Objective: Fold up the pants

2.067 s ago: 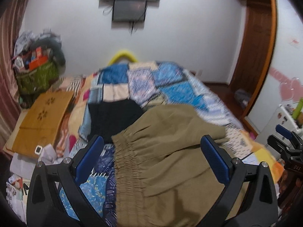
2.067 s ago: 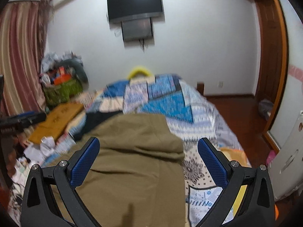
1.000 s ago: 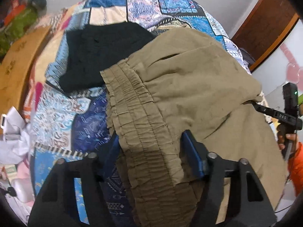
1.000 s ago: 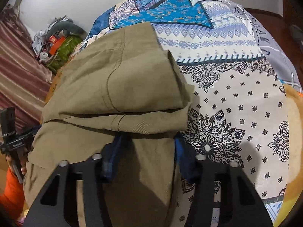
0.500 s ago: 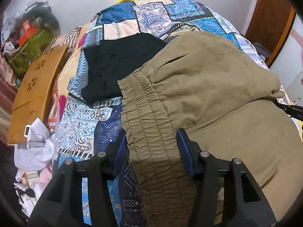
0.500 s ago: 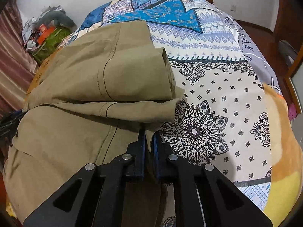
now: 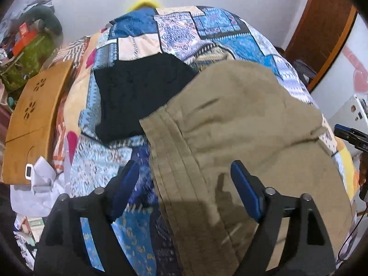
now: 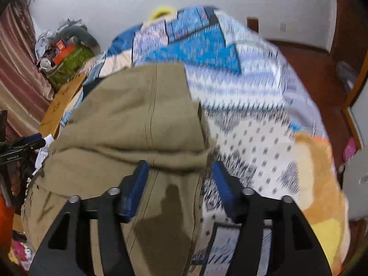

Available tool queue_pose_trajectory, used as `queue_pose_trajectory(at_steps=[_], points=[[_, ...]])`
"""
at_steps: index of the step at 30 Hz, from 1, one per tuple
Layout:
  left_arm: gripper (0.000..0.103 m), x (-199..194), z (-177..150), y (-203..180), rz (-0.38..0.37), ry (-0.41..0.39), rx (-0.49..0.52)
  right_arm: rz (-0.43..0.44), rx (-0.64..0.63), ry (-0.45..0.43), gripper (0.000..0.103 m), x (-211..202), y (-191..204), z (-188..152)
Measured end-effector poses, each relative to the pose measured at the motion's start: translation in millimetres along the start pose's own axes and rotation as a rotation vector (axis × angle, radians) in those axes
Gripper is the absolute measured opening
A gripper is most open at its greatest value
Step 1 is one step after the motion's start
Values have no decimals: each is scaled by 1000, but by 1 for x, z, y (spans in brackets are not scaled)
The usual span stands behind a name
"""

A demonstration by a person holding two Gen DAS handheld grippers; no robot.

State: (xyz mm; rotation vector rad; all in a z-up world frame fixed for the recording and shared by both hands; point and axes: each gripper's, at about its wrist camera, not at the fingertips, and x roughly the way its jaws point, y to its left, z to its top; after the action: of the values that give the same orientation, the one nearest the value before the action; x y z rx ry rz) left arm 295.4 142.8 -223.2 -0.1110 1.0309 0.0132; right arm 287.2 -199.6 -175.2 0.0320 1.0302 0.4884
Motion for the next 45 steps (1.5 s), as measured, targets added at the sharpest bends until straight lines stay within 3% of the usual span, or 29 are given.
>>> queue_pose_trajectory(at_steps=[5,9,11,15,16,17,19,20,24,27,34,36,40,42,45], points=[[84,35,11,11,-47,87,-47,5,19,-19,61,20,-7,20],[84,62,7,13,-97,162,-73,36,45,48,61,49,-12,24],[84,67,4,17,-130,159,-111,58,58,79,61,63,-14,22],[82,71,1,20,-168,157,-146,91,44,91,41,78,-11,21],[78,70,1,19,-160,150,-137,75,19,83,31,77,-5,20],[74,66,0,14,-132,131,-115,66,-9,77,24,76,-1,20],[56,60,0,10,-61,98,-70,29,-68,65,13,74,8,21],[56,57,0,8,-20,81,-40,8,-100,49,12,70,13,22],[52,53,-2,-2,109,43,57,-69,-207,-29,10,57,29,26],[52,50,-2,-1,165,10,66,-94,-227,-67,9,52,30,31],[53,63,-9,-1,226,3,79,-175,-235,11,8,89,30,27],[53,65,-9,-4,225,7,100,-170,-203,81,9,98,29,27],[58,60,-7,3,165,24,88,-154,-184,135,14,93,28,37],[60,55,-2,11,117,53,60,-149,-177,141,15,86,26,40],[65,41,5,22,64,49,10,-128,-169,130,26,74,31,40]])
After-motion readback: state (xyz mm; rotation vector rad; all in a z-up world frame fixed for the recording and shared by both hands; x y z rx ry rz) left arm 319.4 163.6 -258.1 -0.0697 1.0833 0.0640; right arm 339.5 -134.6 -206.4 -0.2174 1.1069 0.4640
